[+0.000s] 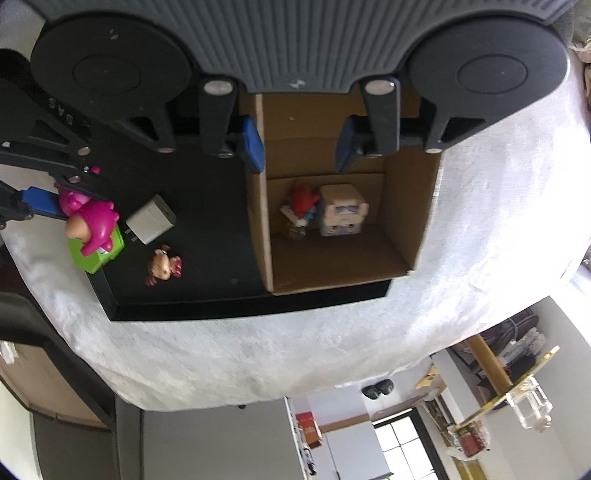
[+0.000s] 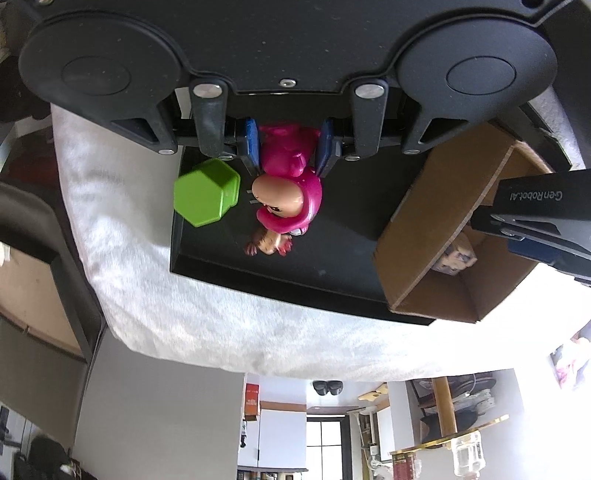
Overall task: Organize rigid objects
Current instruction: 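Lift the pink figure with the right tool and carry it over the box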
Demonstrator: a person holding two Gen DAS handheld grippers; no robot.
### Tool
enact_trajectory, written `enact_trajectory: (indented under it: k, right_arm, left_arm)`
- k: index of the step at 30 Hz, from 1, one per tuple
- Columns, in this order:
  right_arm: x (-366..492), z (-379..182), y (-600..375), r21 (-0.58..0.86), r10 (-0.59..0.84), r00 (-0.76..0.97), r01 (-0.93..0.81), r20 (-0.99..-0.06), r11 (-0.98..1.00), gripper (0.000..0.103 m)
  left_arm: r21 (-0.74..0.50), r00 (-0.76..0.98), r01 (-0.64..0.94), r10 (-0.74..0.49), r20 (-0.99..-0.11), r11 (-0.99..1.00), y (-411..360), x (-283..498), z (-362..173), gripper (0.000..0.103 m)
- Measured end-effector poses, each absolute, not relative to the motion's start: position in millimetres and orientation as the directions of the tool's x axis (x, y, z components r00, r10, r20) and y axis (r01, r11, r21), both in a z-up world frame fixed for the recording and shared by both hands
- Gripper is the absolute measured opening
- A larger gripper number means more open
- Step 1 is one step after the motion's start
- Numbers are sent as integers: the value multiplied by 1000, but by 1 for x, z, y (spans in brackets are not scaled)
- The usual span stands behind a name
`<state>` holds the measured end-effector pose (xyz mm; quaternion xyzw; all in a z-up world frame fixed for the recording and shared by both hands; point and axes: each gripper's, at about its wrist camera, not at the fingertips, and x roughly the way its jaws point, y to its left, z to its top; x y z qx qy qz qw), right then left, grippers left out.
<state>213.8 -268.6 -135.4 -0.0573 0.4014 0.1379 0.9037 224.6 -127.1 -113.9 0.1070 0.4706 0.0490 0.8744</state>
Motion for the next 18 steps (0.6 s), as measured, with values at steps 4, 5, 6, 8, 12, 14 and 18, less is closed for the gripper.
enact_trajectory:
  k: [4,5,6,8,12,14,18]
  right_arm:
    - [211,-123,-257,-19,196,648,-309,-736,951,31]
    - [211,-121,-254,-25,194,649,-313,-735,950,31]
    - [211,-119,-251,-31,193,651,-315,-734,948,31]
    - [210,-114,-245,-37,192,655,-320,-731,947,31]
    - [209,-107,-235,-51,191,661,-328,-726,943,31]
    - [209,-103,-229,-55,192,662,-333,-724,941,31]
    - [209,-98,-218,-70,192,665,-346,-721,936,31]
  left_arm:
    - [231,565,-18,200,-801,973,-110,220,-106,45]
    - [230,565,-25,203,-800,973,-106,219,-105,45]
    - [228,565,-31,205,-799,973,-102,219,-103,46]
    - [223,568,-42,207,-796,974,-94,217,-100,46]
    - [220,572,-58,213,-792,974,-80,216,-96,48]
    - [215,570,-69,215,-793,974,-73,215,-95,49]
    - [200,565,-87,214,-797,976,-57,213,-94,50]
